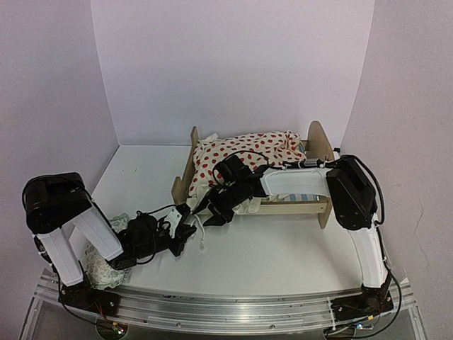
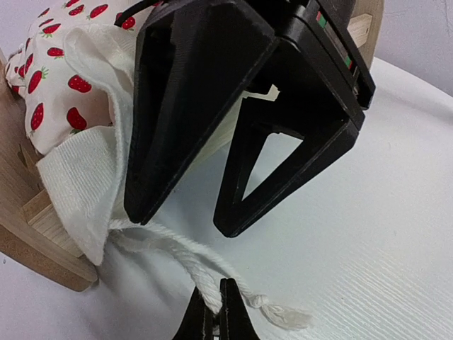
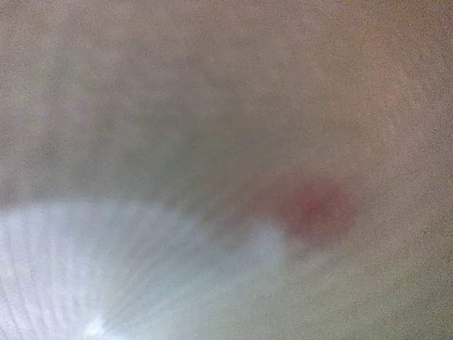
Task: Set up the pet bed
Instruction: Cross the left ropes of the mattress attached to the bed frame.
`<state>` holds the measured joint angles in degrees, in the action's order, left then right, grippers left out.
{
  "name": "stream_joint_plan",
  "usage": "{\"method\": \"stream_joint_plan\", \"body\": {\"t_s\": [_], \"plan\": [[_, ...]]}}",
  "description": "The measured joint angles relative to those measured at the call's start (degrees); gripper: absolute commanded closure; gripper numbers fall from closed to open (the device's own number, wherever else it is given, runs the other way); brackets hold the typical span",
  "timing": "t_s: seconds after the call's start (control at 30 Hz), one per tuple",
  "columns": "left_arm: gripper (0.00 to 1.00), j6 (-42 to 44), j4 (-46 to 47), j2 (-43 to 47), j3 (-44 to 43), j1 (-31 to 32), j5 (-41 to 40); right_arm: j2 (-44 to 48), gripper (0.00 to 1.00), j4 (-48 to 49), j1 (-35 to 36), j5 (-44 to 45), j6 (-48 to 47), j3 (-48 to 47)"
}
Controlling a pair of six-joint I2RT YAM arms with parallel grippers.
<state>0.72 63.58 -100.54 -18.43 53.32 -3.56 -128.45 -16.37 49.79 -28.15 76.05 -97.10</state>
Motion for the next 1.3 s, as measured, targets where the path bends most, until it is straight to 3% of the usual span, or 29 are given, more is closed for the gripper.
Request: {"method": "stream_joint_plan", "body": {"t_s": [0.6,1.0,1.3], "plan": [[1.0,-6.84,-19.03,10.44,2.06,0.0,4.98,8.99,0.57,-2.9,2.99,7.09,-14.31,7.9],[1.0,-13.67,-29.23,21.11,4.25,-0.02,6.55,8.74,0.54,-3.92,8.07,14.94,-21.76,9.27],[1.0,-17.49,-34.83,21.44,2.75,0.0,6.7,6.03,0.64,-3.23,8.12,20.19,-25.6,9.23]]}}
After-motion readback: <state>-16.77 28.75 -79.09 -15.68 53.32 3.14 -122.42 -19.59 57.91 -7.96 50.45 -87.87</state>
